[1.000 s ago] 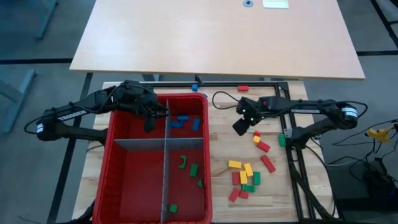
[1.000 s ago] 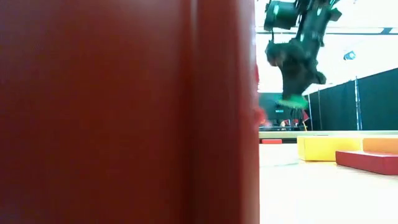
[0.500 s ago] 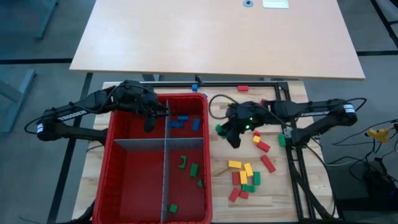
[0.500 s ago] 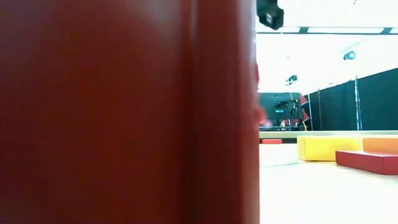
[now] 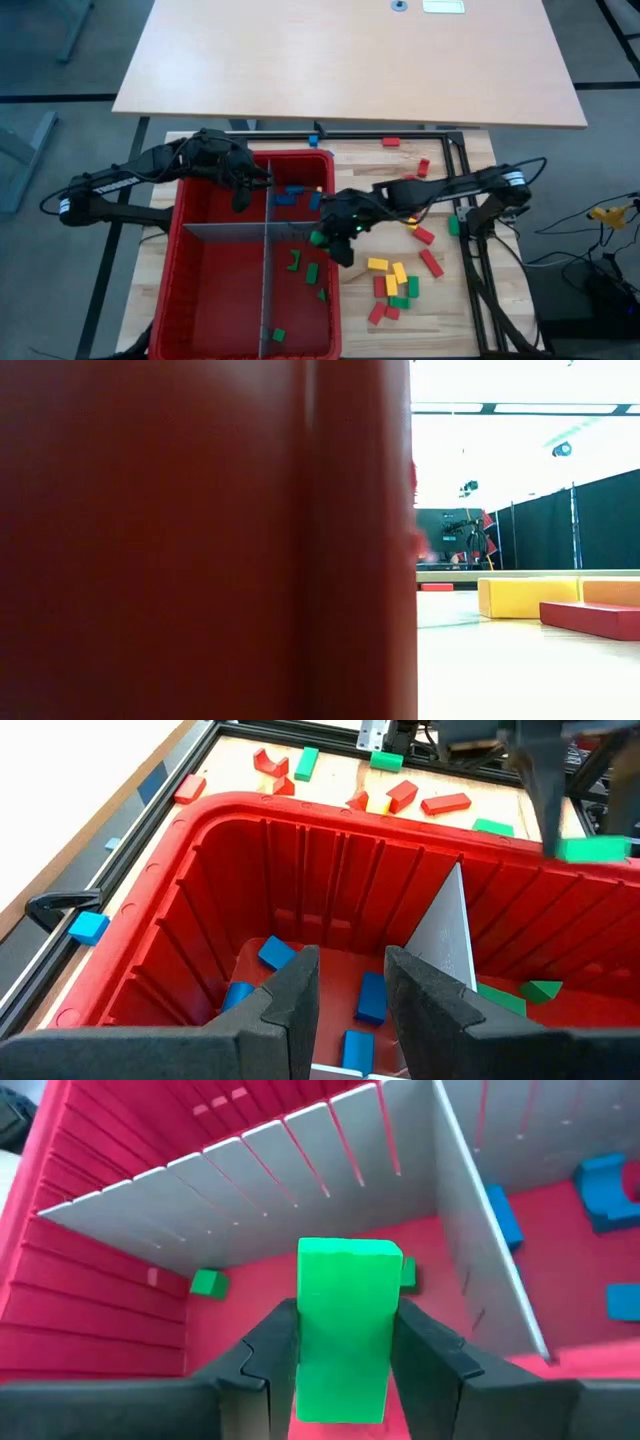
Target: Sort blocks
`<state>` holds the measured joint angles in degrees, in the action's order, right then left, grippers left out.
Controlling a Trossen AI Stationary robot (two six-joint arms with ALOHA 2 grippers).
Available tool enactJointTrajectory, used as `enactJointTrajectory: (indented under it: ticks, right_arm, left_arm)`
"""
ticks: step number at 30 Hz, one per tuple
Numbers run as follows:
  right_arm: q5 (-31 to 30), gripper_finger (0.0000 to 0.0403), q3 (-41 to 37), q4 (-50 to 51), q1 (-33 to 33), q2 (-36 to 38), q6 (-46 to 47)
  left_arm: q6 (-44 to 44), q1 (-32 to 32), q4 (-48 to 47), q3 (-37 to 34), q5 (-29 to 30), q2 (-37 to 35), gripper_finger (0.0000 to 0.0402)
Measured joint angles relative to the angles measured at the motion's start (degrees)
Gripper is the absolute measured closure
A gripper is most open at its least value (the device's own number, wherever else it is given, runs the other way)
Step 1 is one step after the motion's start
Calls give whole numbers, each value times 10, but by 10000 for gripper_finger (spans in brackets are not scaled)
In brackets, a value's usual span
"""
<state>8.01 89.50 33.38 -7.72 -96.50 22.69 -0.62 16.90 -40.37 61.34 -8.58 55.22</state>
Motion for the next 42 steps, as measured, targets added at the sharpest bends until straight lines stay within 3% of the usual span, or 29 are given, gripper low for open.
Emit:
enactJointTrajectory:
  ticks: [4, 19, 31, 38, 42]
  right_arm:
    - [1, 270, 28, 1, 1, -30, -11]
    - [-1, 194, 41, 24, 5, -32, -34]
    - [-253, 180, 41, 278, 49, 22, -22]
    - [-330, 197, 18, 361, 69, 80, 27]
    - [-358, 203, -33, 391, 84, 126, 67]
  left_arm:
    - [0, 0, -5, 0, 0, 0, 299]
    - [0, 0, -12, -1, 0, 0, 299]
    - [-2, 0, -13, -1, 0, 0, 299]
    - [-2, 0, -14, -4, 0, 0, 299]
    - [-2, 0, -14, -4, 0, 0, 299]
